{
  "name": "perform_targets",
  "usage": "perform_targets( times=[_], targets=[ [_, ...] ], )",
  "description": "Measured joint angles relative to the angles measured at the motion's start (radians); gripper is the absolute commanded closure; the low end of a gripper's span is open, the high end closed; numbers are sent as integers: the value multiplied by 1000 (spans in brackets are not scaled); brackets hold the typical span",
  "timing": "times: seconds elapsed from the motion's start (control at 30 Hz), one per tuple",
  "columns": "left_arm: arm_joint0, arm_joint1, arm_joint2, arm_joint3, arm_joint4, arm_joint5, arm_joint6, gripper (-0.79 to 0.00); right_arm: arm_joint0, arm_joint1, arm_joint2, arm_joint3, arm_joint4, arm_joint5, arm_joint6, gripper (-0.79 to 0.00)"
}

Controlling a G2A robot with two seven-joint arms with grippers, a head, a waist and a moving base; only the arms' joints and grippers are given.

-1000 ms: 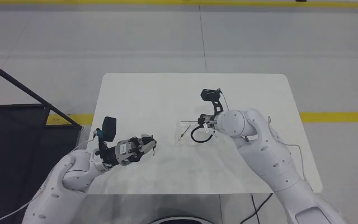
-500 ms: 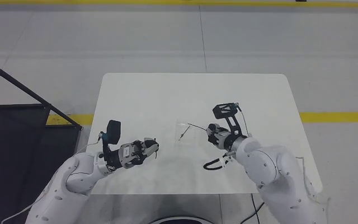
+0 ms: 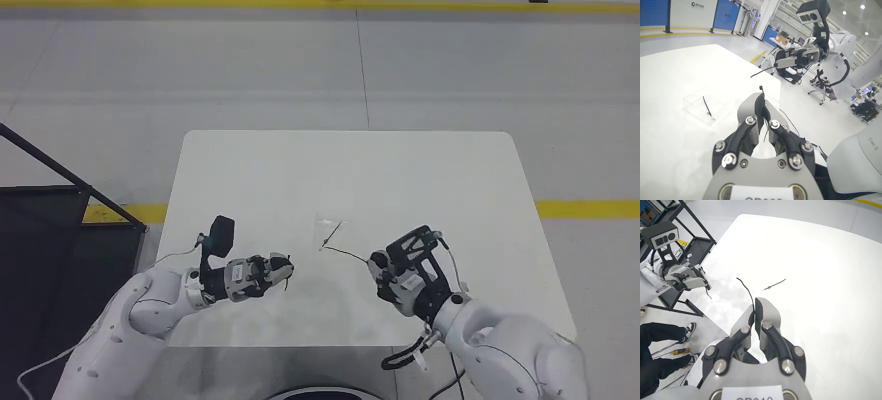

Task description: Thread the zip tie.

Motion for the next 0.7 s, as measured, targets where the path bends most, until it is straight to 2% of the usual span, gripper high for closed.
perform_targets(
  times=[0.17,0.5,0.7],
  targets=[
    [0,0,0,0,0,0,0,0,-8,2,8,2,64,-53,-5,0],
    [0,0,0,0,0,0,0,0,-8,3,11,4,70,-54,-3,0],
    [-5,-9,1,-8,68,61,58,0,-9,2,11,6,70,-52,-6,0]
  ],
)
